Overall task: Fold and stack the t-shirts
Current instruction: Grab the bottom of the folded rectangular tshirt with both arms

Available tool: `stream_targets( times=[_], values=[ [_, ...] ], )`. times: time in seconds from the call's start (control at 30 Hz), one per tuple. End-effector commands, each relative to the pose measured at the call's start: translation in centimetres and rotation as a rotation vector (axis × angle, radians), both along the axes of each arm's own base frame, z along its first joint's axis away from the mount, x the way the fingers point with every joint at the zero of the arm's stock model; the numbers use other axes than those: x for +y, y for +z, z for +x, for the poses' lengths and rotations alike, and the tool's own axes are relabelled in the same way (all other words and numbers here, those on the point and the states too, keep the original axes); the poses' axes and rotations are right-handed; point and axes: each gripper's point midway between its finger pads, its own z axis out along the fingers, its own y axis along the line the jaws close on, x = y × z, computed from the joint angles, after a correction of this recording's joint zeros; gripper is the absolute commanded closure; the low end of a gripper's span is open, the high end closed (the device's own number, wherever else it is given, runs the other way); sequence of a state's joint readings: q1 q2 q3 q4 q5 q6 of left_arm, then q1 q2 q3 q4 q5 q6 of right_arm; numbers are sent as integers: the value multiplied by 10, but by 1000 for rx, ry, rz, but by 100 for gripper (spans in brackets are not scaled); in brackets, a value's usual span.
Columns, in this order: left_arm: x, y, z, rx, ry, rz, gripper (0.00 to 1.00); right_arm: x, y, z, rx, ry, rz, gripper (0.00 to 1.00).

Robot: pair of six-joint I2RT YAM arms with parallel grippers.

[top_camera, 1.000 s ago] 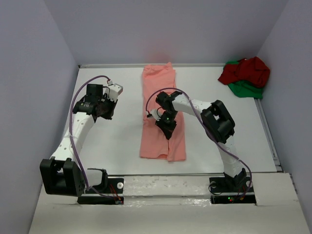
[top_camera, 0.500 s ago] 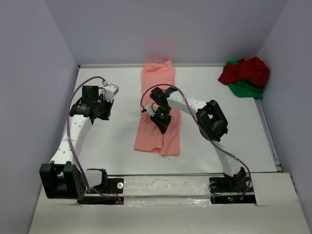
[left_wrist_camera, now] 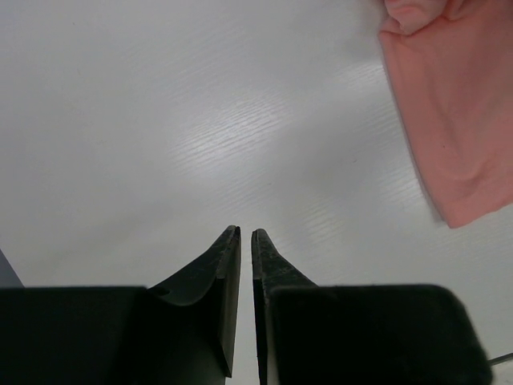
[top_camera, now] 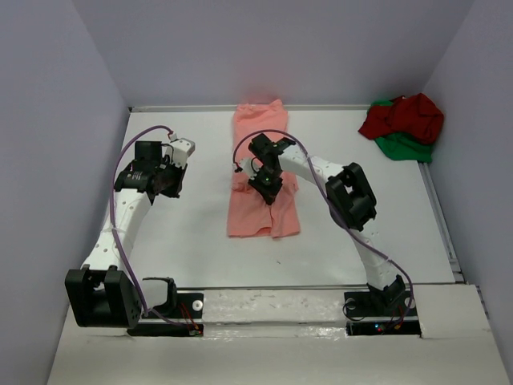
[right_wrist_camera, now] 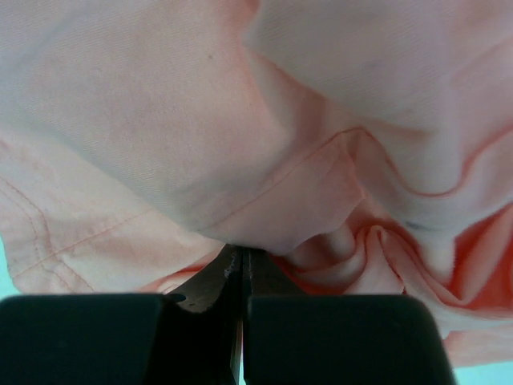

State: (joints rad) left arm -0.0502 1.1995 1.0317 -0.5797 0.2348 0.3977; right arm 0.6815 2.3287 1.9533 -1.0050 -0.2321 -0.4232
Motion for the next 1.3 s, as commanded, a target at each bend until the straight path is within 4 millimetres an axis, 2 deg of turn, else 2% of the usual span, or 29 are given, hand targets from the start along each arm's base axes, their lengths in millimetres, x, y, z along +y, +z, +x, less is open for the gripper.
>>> stream_targets(
  times=[0.0, 0.23, 0.33, 0.4, 0.43, 0.47, 0.5, 0.53, 0.57, 0.6, 0.63, 0.67, 0.7, 0.73, 0.77, 0.8, 0.83, 0.9, 0.93, 0.97, 1.03, 1.07, 1.1, 1.13, 1.2, 1.27],
  values=[
    [-1, 9, 3, -26, 8, -20, 79, -22, -48, 50, -158, -16, -109, 100],
    [-4, 7, 4, -11, -2, -33, 79, -28, -51, 42, -133, -18, -123, 100],
    [-8, 11, 3, -10, -22, -48, 79, -24, -39, 27, -75, -11, -86, 100],
    [-14, 15, 4, -7, -52, -69, 78, -18, -18, 19, -58, -10, -33, 100],
    [-19, 18, 3, -6, -75, -91, 78, -19, -11, 15, -53, -8, -26, 78],
    [-22, 22, 4, -12, -93, -103, 74, -19, -3, 12, -50, -6, -14, 66],
    [-25, 23, 2, -3, -111, -109, 70, -20, 4, 7, -44, -5, -2, 64],
    [-27, 24, 2, -1, -122, -122, 67, -19, 26, 7, -76, -8, 28, 64],
    [-32, 27, 2, -3, -139, -142, 67, -20, 35, 4, -81, -11, 38, 57],
    [-34, 26, 2, 6, -153, -149, 67, -21, 55, 2, -109, -14, 63, 50],
    [-37, 26, 2, 15, -162, -162, 66, -23, 64, 0, -117, -20, 67, 39],
    [-41, 29, 2, 22, -178, -182, 66, -25, 72, -2, -129, -21, 75, 38],
    [-43, 24, 3, 50, -180, -193, 65, -28, 79, -2, -145, -32, 74, 38],
    [-45, 24, 4, 61, -188, -203, 65, -30, 97, -3, -180, -37, 88, 38],
    [-49, 29, 4, 70, -205, -222, 65, -33, 104, -3, -198, -40, 90, 39],
    [-52, 25, 5, 103, -215, -235, 68, -37, 112, -2, -224, -49, 84, 40],
    [-57, 33, 4, 111, -242, -256, 71, -41, 127, -4, -255, -57, 95, 42],
    [-62, 34, 4, 146, -267, -287, 75, -50, 137, -4, -295, -74, 75, 49],
    [-71, 34, 0, 187, -299, -331, 79, -58, 141, -9, -308, -85, 65, 61],
    [-75, 31, 0, 205, -311, -357, 80, -61, 141, -7, -306, -97, 63, 65],
    [-81, 20, -8, 293, -331, -402, 81, -74, 134, -20, -287, -104, 31, 69],
    [-87, 17, -14, 327, -349, -433, 81, -79, 129, -26, -271, -109, 16, 68],
    [-87, 6, -22, 388, -349, -443, 78, -87, 119, -38, -241, -108, -4, 66],
    [-87, 3, -22, 387, -344, -445, 78, -91, 114, -44, -225, -109, -12, 63],
    [-87, 2, -23, 388, -335, -448, 76, -104, 99, -56, -193, -131, -44, 63],
    [-90, 5, -25, 394, -351, -462, 76, -111, 91, -59, -182, -158, -51, 64]
  ],
)
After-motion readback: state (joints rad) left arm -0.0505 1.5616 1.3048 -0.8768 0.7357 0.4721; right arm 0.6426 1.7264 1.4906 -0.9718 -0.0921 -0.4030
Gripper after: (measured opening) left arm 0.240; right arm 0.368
